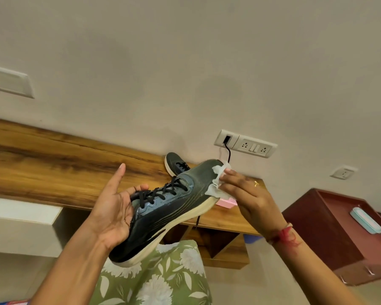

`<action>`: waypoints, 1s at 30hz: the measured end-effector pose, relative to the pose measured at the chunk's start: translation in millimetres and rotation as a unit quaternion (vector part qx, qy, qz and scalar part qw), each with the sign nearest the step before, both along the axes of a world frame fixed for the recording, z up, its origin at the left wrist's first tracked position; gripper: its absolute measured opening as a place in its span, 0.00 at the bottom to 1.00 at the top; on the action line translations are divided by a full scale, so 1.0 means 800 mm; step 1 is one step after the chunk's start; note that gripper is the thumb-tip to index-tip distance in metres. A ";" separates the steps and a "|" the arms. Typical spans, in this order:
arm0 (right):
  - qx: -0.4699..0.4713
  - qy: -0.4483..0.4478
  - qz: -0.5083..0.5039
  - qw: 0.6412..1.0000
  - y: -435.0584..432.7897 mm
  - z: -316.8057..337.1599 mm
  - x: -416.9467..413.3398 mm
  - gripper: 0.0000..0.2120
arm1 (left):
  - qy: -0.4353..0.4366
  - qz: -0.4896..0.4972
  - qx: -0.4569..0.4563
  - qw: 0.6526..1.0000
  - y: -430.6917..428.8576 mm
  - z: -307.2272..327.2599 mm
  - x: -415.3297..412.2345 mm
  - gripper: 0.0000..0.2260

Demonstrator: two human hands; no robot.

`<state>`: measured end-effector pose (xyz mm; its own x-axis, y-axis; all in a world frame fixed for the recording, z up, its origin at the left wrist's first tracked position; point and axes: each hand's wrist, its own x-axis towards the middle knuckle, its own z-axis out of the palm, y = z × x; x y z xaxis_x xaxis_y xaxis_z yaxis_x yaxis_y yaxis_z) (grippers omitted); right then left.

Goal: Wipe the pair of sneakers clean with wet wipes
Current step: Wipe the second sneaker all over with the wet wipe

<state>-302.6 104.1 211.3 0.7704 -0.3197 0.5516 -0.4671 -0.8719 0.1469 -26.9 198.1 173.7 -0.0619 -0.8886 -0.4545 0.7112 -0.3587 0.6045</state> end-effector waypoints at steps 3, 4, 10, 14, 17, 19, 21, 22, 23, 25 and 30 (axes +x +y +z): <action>-0.018 0.021 0.036 0.999 0.014 -0.014 0.009 0.13 | -0.001 -0.001 0.004 1.000 0.000 -0.002 0.004 0.32; -0.032 0.047 0.049 0.997 0.018 -0.020 0.009 0.12 | -0.004 -0.005 0.004 1.000 -0.001 -0.003 0.005 0.32; 0.141 -0.160 -0.095 0.972 -0.008 0.006 -0.004 0.16 | 0.025 0.003 0.030 0.999 -0.001 -0.007 0.002 0.32; 0.374 -0.471 -0.066 0.796 -0.005 0.033 -0.001 0.10 | 0.015 0.000 0.023 1.000 -0.003 -0.012 0.002 0.33; 0.369 -0.490 -0.037 0.789 0.009 0.041 0.011 0.11 | -0.044 0.004 0.027 0.999 -0.005 -0.015 0.000 0.31; 0.244 -0.366 -0.059 0.896 0.019 0.034 0.019 0.15 | -0.067 0.008 0.030 0.997 -0.006 -0.016 0.000 0.30; 0.082 -0.155 -0.070 0.982 0.023 0.013 0.021 0.15 | -0.064 0.010 0.031 0.997 -0.004 -0.014 0.000 0.28; 0.027 -0.073 -0.064 0.995 0.023 0.000 0.021 0.14 | -0.055 0.012 0.030 0.998 -0.004 -0.011 0.001 0.27; -0.004 -0.025 -0.058 0.998 0.022 -0.011 0.020 0.14 | -0.044 0.014 0.030 0.998 -0.002 -0.008 0.002 0.26; -0.038 0.007 -0.048 0.998 0.021 -0.025 0.017 0.13 | -0.035 0.015 0.030 0.999 0.000 -0.007 0.004 0.25; -0.052 0.014 -0.012 0.998 0.024 -0.030 0.015 0.14 | -0.041 -0.002 0.043 0.998 0.002 -0.013 0.005 0.28</action>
